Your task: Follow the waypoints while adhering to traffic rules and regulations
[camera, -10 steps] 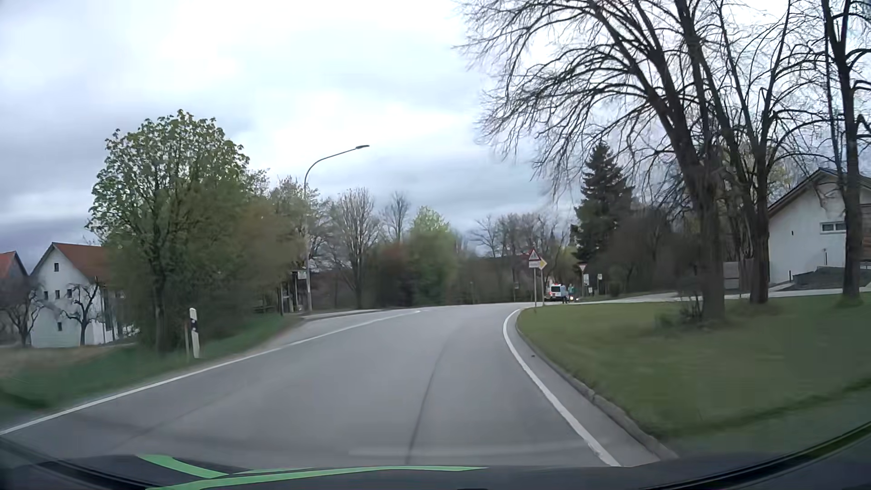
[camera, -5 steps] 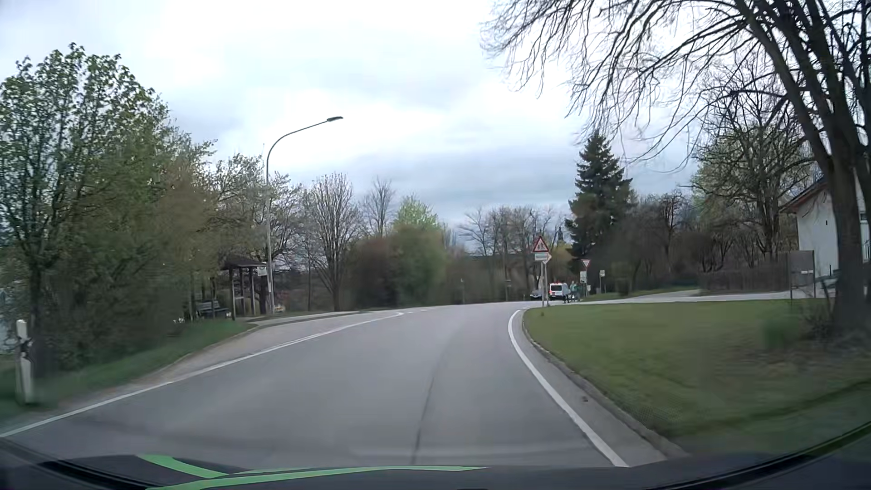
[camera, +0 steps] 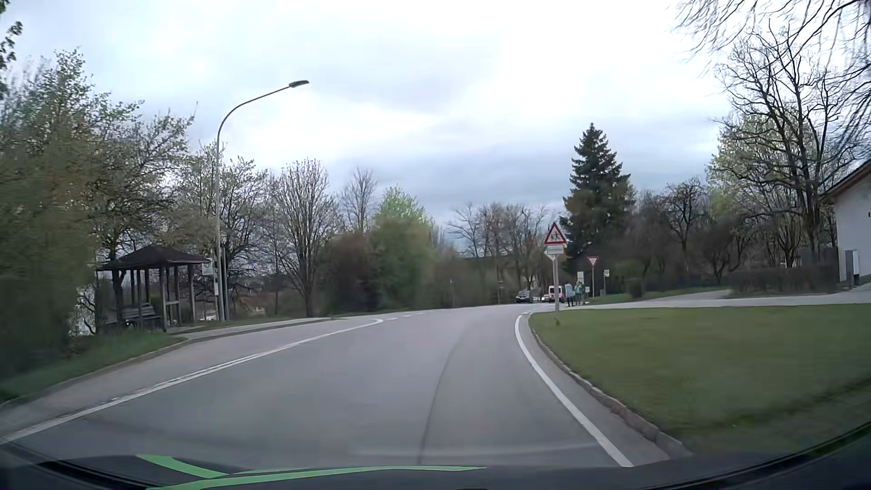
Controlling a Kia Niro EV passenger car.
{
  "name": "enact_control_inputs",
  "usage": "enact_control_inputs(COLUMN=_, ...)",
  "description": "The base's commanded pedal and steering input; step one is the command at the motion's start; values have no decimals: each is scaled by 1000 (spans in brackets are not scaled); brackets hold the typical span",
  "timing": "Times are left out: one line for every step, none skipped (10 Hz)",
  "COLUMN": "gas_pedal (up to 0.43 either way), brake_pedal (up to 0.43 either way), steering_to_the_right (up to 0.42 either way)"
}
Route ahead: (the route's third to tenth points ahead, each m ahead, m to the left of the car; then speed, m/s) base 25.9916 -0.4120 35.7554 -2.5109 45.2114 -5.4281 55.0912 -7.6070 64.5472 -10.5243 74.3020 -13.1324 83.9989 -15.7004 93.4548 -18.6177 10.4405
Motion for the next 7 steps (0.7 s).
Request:
enact_control_inputs(gas_pedal=20, brake_pedal=0, steering_to_the_right=19)
enact_control_inputs(gas_pedal=20, brake_pedal=0, steering_to_the_right=20)
enact_control_inputs(gas_pedal=20, brake_pedal=0, steering_to_the_right=20)
enact_control_inputs(gas_pedal=20, brake_pedal=0, steering_to_the_right=21)
enact_control_inputs(gas_pedal=20, brake_pedal=0, steering_to_the_right=23)
enact_control_inputs(gas_pedal=20, brake_pedal=0, steering_to_the_right=24)
enact_control_inputs(gas_pedal=20, brake_pedal=0, steering_to_the_right=25)
